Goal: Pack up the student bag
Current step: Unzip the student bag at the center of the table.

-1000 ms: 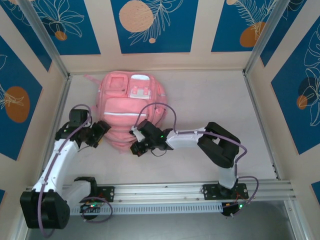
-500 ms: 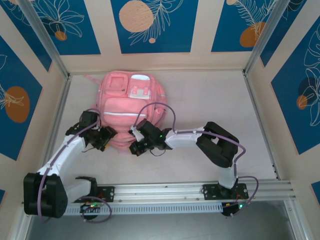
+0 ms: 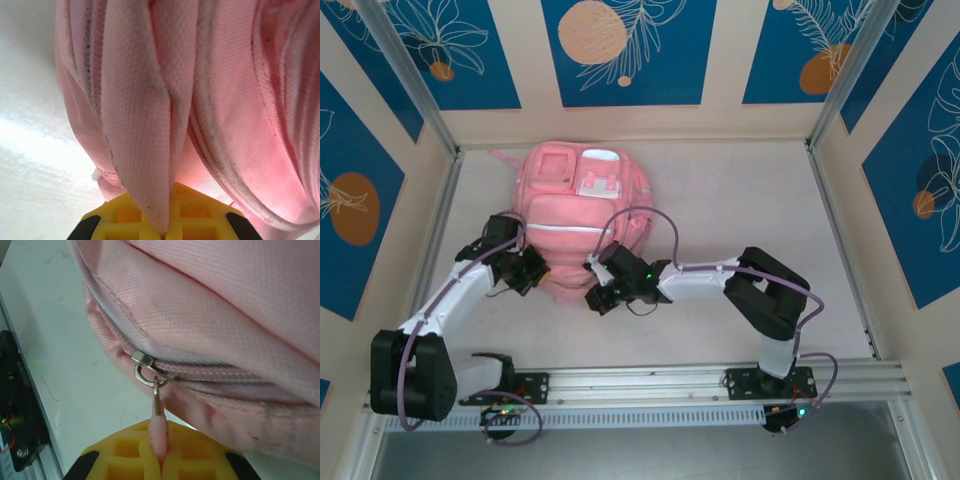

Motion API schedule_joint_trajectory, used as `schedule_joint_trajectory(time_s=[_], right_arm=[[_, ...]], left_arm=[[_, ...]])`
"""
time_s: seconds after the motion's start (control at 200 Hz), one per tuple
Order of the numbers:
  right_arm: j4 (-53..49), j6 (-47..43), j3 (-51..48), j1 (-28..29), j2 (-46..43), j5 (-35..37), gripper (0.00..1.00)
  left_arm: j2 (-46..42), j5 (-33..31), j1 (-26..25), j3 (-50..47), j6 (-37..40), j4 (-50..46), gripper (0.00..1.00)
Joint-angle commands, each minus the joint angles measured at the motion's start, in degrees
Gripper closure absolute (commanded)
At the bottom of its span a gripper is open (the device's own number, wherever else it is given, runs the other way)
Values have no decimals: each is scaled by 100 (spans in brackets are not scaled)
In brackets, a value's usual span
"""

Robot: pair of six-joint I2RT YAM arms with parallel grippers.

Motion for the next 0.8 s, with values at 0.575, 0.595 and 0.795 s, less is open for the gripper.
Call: schedule_joint_trajectory(time_s=[0.575, 0.595, 0.795], right_arm=[[-5, -142, -1354, -1616, -1054, 59, 100], [51, -115, -1363, -1680, -1041, 46, 100], [237, 14, -1129, -2211, -793, -40, 100]], left_arm=[[-397, -404, 275, 270, 448, -485, 100], [-399, -404, 280, 270, 455, -486, 100], [-407, -409, 307, 278, 530, -525, 100]])
